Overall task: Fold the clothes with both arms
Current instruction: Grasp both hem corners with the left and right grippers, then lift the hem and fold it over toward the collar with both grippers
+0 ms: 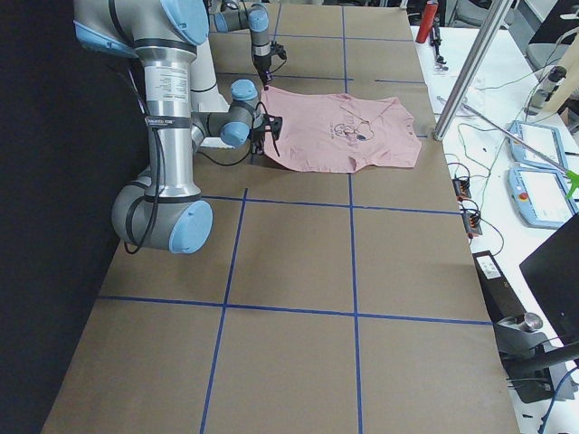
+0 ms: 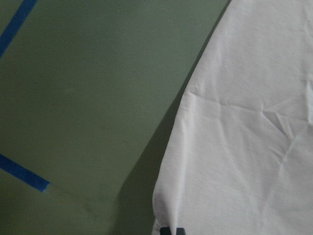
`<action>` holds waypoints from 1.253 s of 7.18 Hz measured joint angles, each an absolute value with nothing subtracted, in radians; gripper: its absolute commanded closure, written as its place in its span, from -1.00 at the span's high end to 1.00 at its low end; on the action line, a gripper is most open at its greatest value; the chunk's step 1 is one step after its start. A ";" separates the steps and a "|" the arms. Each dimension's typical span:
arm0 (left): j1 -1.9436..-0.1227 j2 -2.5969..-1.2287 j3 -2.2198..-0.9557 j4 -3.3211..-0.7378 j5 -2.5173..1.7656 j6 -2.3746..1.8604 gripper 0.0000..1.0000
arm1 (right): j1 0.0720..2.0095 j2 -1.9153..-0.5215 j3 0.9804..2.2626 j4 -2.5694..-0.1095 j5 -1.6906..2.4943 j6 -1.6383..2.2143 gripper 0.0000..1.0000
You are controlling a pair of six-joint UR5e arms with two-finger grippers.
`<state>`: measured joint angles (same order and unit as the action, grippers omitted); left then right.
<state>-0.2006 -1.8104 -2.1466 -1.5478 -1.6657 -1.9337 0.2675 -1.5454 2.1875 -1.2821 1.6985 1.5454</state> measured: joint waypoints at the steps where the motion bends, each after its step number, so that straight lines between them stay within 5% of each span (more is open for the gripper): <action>1: -0.196 -1.810 -2.196 -1.493 -1.678 -1.928 -1.00 | 0.263 -1.560 2.206 -1.281 1.724 1.547 -1.00; 9: -0.035 -1.838 -2.436 -1.326 -1.725 -1.932 -1.00 | 0.277 -1.645 2.389 -1.276 2.032 1.520 -1.00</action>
